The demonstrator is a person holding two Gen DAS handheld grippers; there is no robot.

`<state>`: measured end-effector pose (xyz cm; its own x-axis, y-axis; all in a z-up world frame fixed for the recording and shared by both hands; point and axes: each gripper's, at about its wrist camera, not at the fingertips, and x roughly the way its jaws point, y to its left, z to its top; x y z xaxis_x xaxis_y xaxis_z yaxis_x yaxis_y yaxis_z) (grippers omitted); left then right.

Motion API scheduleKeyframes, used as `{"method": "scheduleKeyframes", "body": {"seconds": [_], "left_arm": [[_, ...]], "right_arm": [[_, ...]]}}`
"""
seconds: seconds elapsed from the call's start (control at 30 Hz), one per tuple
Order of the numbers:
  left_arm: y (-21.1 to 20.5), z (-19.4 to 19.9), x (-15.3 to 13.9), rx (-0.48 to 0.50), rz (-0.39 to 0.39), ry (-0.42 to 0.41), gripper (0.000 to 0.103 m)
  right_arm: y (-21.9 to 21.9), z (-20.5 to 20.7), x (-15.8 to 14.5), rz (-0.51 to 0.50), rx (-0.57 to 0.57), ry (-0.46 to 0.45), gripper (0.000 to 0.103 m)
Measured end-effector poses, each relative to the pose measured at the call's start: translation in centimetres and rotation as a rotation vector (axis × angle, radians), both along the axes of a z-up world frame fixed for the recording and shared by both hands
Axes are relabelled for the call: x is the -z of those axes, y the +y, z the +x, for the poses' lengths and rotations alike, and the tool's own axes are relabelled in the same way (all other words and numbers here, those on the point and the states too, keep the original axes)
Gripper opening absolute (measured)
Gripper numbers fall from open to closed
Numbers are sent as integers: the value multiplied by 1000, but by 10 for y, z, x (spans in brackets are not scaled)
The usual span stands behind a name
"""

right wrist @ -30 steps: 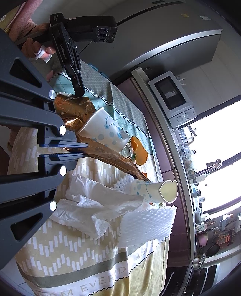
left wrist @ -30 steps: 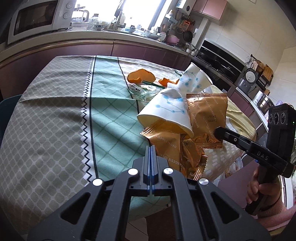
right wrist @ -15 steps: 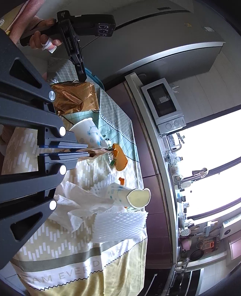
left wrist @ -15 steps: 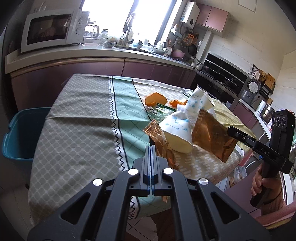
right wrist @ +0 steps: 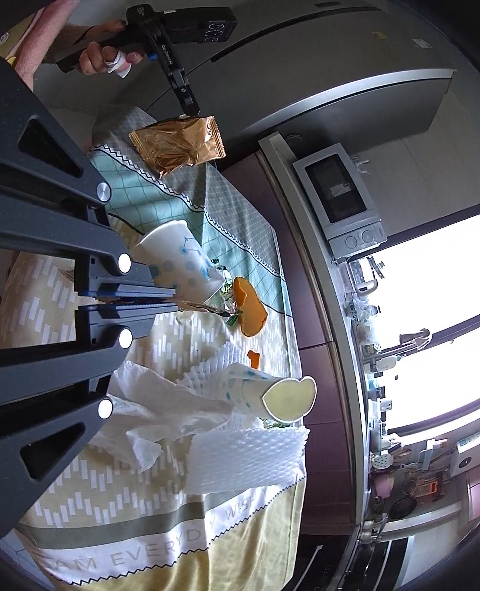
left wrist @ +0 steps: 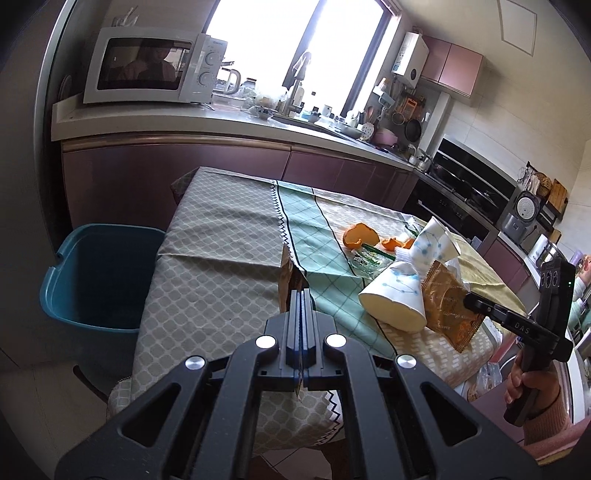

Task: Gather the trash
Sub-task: 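Lift both wrappers and carry them over the teal bin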

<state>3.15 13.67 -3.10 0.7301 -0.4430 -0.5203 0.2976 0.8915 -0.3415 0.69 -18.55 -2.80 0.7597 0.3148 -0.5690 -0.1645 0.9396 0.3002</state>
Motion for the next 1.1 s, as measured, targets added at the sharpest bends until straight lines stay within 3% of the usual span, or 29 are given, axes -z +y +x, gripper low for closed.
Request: {"method": "scheduleKeyframes", "body": {"seconds": [0.2,0.47,0.83,1.1], "left_arm": [[1,4,10,-1,-1,16,1],[14,9,8,-28,-32,24,1],[35,13,-9,-51,-58,-21,1],[68,21,-31,-137,-28,-82,1]], "right_arm": [[-4,2,11,40,0,46,2],[-2,-9,-33,18,-17,-91,0],[53,16,-57,63,-204,-168,0],[113,65,-54,130,-377,-134,0]]}}
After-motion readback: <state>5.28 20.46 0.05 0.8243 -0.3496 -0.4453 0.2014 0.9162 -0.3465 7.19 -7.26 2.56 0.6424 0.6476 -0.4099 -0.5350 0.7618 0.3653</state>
